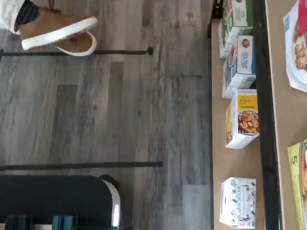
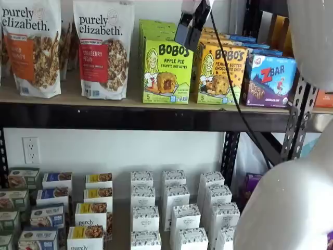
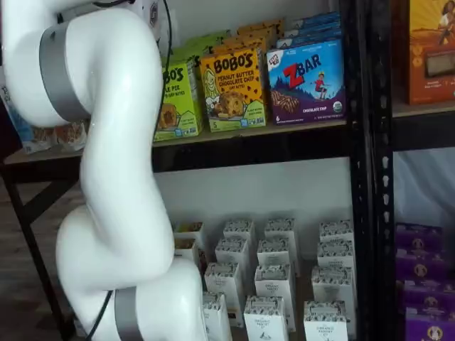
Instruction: Pick the green box on the top shelf, the fourth from the left
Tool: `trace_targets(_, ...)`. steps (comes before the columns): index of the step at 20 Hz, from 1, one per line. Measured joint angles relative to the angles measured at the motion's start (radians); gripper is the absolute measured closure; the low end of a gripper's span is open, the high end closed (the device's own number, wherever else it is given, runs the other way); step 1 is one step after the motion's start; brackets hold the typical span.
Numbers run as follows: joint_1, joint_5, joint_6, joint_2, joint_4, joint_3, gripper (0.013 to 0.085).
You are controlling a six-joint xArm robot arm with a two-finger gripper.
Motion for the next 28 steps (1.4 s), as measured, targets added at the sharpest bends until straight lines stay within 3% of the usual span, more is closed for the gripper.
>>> trace_targets(10,0.011,-0.012,0.014,0.034,0.020,-0.029,0.0130)
trace_targets(21,0.007,-0.145,0.008,0.001,0.060,0.022,0.0130)
trace_targets(28,0.003,-0.179,0.004,0.032,0.065,-0.007,0.0130)
